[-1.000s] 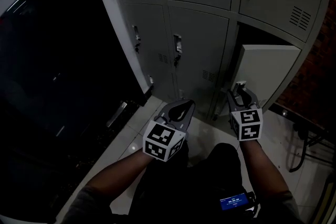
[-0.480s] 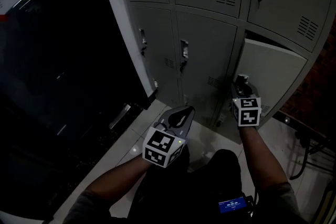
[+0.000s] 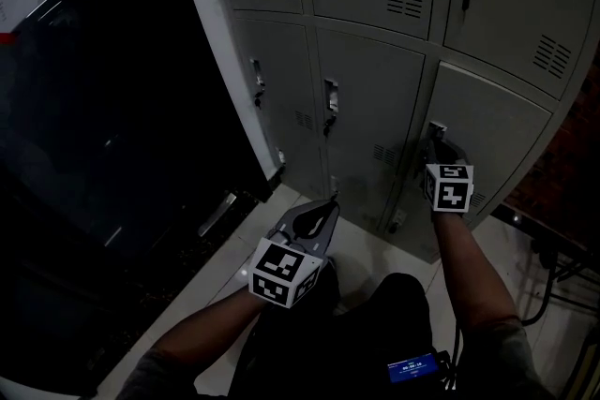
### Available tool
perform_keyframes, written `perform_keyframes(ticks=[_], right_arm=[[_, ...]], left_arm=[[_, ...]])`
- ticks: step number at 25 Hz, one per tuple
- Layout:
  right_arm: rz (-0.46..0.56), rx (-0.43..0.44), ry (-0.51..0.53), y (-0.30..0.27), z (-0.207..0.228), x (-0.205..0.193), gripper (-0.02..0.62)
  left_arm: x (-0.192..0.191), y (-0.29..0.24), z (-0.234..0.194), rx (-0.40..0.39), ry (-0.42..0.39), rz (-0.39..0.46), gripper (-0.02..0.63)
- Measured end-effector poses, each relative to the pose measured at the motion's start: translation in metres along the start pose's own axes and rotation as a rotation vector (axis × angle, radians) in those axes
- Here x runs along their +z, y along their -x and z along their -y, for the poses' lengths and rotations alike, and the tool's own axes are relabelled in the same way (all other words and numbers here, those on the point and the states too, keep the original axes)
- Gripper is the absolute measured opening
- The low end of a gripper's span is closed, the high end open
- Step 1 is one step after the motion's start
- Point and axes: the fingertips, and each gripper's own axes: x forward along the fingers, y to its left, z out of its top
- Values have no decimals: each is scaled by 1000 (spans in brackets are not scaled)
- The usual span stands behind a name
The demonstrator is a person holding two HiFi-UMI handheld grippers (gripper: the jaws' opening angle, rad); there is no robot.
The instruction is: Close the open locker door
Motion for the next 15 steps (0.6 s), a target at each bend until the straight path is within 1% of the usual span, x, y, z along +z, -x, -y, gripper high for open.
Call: perform_keyframes(ticks=[6,15], right_arm=[[-4,-15,-43,-9,16,-3,1],[-1,-15,-32,-11,16,-3,2]], left_arm=[[-5,0,-6,16,-3,-6,2],[-8,-1,-6,17,4,-14,2]])
